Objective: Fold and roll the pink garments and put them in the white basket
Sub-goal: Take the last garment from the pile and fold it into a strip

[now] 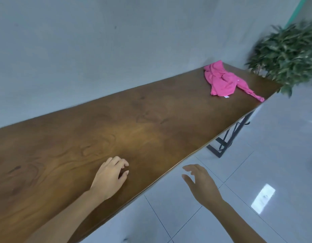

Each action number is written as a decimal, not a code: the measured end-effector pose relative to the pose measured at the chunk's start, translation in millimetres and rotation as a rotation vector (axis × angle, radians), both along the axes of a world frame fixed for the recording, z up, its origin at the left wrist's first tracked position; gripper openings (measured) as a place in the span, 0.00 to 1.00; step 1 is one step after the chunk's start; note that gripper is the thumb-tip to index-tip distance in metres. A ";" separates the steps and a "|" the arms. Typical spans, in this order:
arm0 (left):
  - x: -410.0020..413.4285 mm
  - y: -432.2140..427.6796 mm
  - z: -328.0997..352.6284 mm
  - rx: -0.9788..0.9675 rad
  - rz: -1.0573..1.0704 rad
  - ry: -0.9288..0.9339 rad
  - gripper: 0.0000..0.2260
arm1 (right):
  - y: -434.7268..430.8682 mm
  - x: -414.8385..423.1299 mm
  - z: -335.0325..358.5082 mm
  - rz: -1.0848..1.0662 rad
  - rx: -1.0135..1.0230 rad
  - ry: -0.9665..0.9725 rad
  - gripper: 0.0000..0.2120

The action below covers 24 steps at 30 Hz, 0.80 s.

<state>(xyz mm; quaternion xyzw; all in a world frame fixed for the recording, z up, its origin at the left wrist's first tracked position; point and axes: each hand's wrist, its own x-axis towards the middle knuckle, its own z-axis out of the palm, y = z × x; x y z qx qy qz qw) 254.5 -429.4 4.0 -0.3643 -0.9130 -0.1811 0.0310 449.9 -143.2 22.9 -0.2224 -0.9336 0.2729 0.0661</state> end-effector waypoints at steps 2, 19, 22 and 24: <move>-8.3 25.1 -0.7 0.006 -0.041 0.005 0.07 | 18.5 0.2 -0.9 -0.040 -0.015 -0.006 0.14; -102.4 250.3 -8.5 0.107 -0.174 -0.059 0.10 | 208.0 -50.9 11.9 -0.291 -0.025 -0.110 0.13; -112.8 288.1 -6.8 0.097 -0.219 -0.077 0.12 | 232.8 -55.4 9.1 -0.336 -0.040 -0.111 0.14; -117.4 311.0 -5.0 0.077 -0.231 -0.089 0.13 | 248.1 -56.8 7.4 -0.364 -0.070 -0.106 0.15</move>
